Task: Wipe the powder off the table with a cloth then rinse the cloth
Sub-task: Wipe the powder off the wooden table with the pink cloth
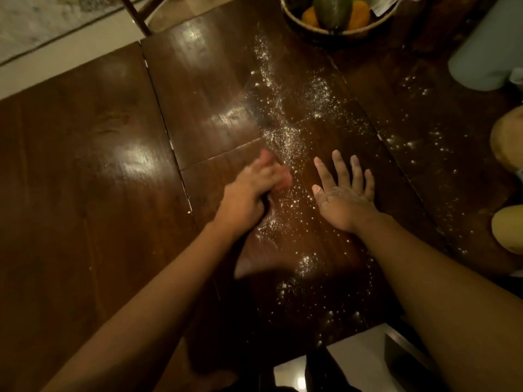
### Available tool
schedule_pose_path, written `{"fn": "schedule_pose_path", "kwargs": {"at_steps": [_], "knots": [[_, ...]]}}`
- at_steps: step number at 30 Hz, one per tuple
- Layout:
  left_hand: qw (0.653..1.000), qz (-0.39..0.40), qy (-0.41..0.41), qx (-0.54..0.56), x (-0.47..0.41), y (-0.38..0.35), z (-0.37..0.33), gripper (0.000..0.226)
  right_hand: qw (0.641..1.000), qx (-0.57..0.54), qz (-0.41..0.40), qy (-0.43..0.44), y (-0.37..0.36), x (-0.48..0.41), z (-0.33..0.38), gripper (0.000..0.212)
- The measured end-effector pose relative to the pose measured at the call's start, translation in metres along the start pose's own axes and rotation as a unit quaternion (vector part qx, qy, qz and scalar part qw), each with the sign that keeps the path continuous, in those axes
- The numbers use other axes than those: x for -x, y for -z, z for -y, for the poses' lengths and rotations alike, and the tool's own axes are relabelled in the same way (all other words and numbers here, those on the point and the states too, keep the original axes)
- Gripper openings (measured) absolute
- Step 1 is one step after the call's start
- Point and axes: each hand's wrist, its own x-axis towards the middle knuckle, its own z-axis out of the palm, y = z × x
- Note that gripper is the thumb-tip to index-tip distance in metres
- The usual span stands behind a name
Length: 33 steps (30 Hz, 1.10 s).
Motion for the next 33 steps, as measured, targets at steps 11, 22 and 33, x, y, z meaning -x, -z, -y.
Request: {"fn": "schedule_pose_path", "kwargs": {"at_steps": [11,22,33], "knots": [[0.972,-0.031,0.231,-0.001,0.075,0.056,0.056,0.075,1.0,0.002,-0.002,0.003,0.008,0.009,0.003,0.065],[0.958,0.237,-0.161,0.007,0.13,0.027,0.019,0.055,0.966,-0.23,-0.117,0.024,0.007,0.134,0.031,0.054],[0.987,0.089,0.112,-0.074,0.06,-0.013,-0.044,0.081,0.953,-0.265,-0.141,-0.044,-0.029,0.194,0.02,0.051]]}}
